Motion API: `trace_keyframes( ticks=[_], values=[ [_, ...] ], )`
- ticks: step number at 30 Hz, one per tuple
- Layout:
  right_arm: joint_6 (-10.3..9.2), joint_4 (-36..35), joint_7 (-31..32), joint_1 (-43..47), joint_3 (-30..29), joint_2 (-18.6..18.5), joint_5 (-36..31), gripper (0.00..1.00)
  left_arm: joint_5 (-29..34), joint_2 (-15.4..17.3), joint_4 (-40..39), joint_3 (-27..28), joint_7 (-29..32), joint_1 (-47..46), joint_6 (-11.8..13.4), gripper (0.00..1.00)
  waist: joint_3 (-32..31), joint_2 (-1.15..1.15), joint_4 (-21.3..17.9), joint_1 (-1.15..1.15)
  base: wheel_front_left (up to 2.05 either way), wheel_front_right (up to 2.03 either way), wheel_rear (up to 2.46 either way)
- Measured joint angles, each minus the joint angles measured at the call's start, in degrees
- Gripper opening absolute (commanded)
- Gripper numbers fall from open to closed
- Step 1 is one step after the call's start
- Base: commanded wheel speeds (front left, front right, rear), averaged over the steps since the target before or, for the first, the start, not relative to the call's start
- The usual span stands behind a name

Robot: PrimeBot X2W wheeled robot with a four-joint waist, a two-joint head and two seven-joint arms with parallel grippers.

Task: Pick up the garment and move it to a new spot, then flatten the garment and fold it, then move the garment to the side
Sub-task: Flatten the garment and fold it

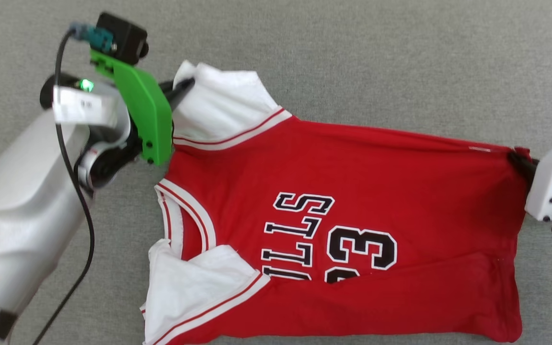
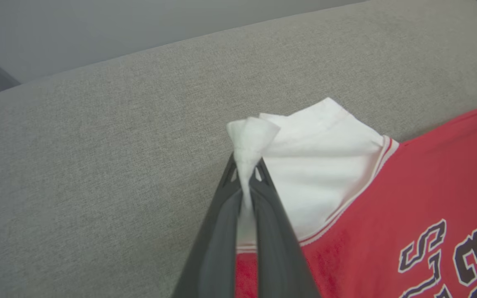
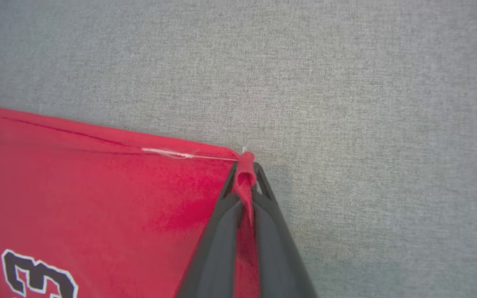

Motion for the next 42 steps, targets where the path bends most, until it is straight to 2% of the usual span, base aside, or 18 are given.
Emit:
trace_keyframes(
  ticks=[6, 8, 16, 23, 27, 28, 29, 30, 31, 38, 42],
  values=[
    [0.0, -5.39, -0.49, 9.98, -2.31, 2.27, -1.18, 0.0, -0.03, 3.34, -8.91, -0.2, -3.9, 11.26, 5.41, 0.0, -4.32, 0.0, 0.5, 0.0, 0.0, 0.0, 0.0],
    [0.0, -6.34, -0.58, 13.48, -3.09, 3.53, -1.51, 0.0, -0.38, 4.3, -12.44, -0.19, -5.33, 16.15, 7.9, 0.0, -5.83, 0.0, 0.8, 0.0, 0.0, 0.0, 0.0],
    [0.0, -6.34, -3.41, 21.96, -4.87, 7.06, -2.18, 0.0, -0.56, 8.06, -21.89, -2.7, -6.84, 31.64, 16.95, 0.0, -10.27, 0.0, 2.23, 0.0, 0.0, 0.0, 0.0],
    [0.0, -4.01, -7.22, 25.26, -4.85, 8.13, -2.97, 0.0, -3.52, 8.61, -23.79, -4.45, -7.13, 40.04, 19.19, 0.0, -12.47, 0.0, 2.56, -0.01, 0.0, 0.0, 0.0],
    [0.0, -1.87, -9.77, 26.07, -4.3, 8.7, -3.19, 0.0, -4.38, 7.14, -22.07, -5.59, -8.02, 42.76, 19.96, 0.0, -12.82, 0.0, 1.76, -0.01, 0.0, 0.0, 0.0],
    [0.0, -1.27, -10.53, 26.52, -4.0, 8.86, -3.18, 0.38, -4.39, 6.53, -21.28, -5.92, -8.21, 42.97, 19.87, 0.0, -12.89, 0.0, 1.61, -0.01, 0.0, 0.0, 0.0],
    [0.0, -0.64, -11.54, 26.82, -3.8, 9.11, -3.15, 0.79, -4.54, 5.78, -20.36, -5.81, -8.92, 43.1, 19.61, 0.26, -12.94, 0.0, 1.46, -0.01, 0.0, 0.0, 0.0],
    [0.0, -0.09, -12.14, 26.96, -3.59, 9.23, -3.12, 1.0, -4.6, 5.15, -19.58, -5.68, -9.58, 43.11, 19.52, 0.89, -12.99, 0.0, 1.35, -0.01, 0.0, 0.0, 0.0],
    [0.0, 0.29, -12.99, 27.1, -3.28, 9.29, -3.13, 1.0, -4.58, 4.58, -18.81, -5.69, -10.05, 43.11, 19.51, 1.0, -13.06, 0.0, 1.23, -0.01, 0.0, 0.0, 0.0],
    [0.0, 0.63, -19.59, 27.9, -2.26, 10.12, -2.53, 1.0, -3.57, 2.0, -16.29, -3.99, -16.67, 43.05, 18.98, 1.0, -13.7, 0.0, 0.6, -0.01, 0.0, 0.0, 0.0],
    [0.0, -2.61, -20.92, 28.68, -2.07, 9.95, -2.49, 1.0, -2.71, 1.64, -16.22, -2.07, -21.85, 42.82, 18.69, 1.0, -14.18, 0.0, 0.34, -0.01, 0.0, 0.0, 0.0]
  ],
)
